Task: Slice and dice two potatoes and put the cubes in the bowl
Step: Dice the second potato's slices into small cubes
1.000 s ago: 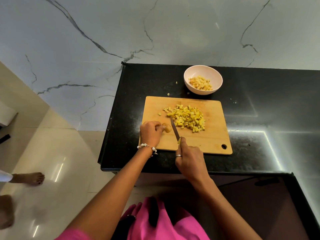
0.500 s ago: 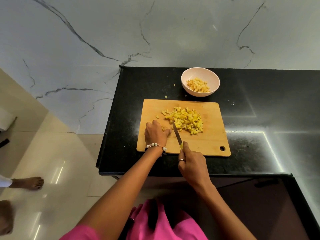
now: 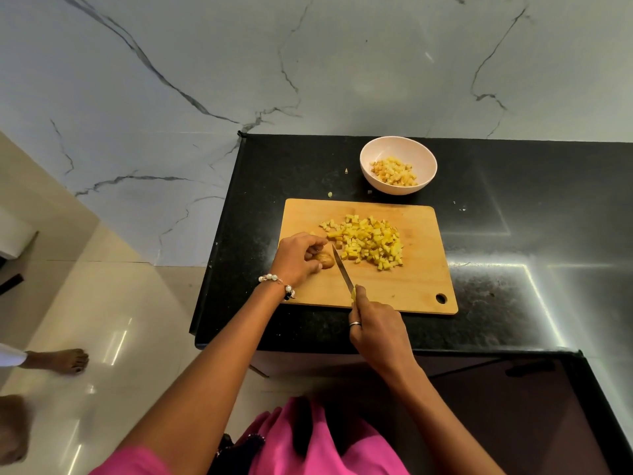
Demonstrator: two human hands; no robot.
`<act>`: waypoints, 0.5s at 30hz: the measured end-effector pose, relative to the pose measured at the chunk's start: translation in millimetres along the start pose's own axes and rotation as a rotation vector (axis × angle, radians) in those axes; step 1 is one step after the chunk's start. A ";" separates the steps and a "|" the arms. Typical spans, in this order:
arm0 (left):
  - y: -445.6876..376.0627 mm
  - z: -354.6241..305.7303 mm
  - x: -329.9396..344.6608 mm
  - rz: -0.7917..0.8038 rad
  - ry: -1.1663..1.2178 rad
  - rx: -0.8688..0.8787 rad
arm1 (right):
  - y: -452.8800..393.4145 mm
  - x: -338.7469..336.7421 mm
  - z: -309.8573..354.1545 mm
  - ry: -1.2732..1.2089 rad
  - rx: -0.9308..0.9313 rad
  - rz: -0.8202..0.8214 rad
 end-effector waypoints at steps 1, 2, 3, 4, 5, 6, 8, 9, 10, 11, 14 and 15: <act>0.7 0.7 1.8 -0.024 -0.025 -0.013 | 0.1 2.5 -1.2 0.016 -0.003 0.007; 1.3 1.2 4.4 -0.044 -0.055 -0.040 | 0.2 5.0 -2.8 0.028 -0.004 0.009; 2.3 0.9 7.4 -0.055 -0.080 -0.079 | 0.0 6.7 -3.4 0.036 -0.009 0.008; 3.4 0.4 10.3 -0.057 -0.093 -0.113 | -0.6 7.7 -3.0 0.035 -0.017 0.010; 4.5 -0.9 12.9 -0.054 -0.098 -0.131 | -1.4 8.0 -2.0 0.024 -0.028 0.018; 5.2 -1.8 15.2 -0.049 -0.099 -0.132 | -2.5 8.2 -0.8 0.010 -0.041 0.024; 6.3 -4.0 18.4 -0.047 -0.098 -0.119 | -3.8 7.6 1.5 -0.005 -0.054 0.016; 5.9 -4.2 18.4 -0.055 -0.097 -0.116 | -5.2 6.4 2.1 -0.006 -0.050 0.005; 5.9 -4.0 19.3 -0.065 -0.093 -0.111 | -5.4 6.1 1.2 -0.001 -0.041 -0.004; 5.7 -3.4 19.0 -0.073 -0.086 -0.109 | -6.4 5.3 1.1 0.000 -0.035 -0.014; 5.2 -1.7 19.0 -0.085 -0.071 -0.099 | -9.0 6.4 1.8 -0.001 -0.042 -0.017; 5.0 -1.2 19.2 -0.091 -0.073 -0.095 | -10.0 7.6 2.8 0.011 -0.048 -0.015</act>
Point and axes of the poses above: each hand's wrist, its own y-axis away from the middle knuckle, its own x-axis out of the palm, z = x × y, the point moved 1 cm from there along -y, towards the middle knuckle, and after that the axes turned 2 degrees about -y, right-handed, at the moved point
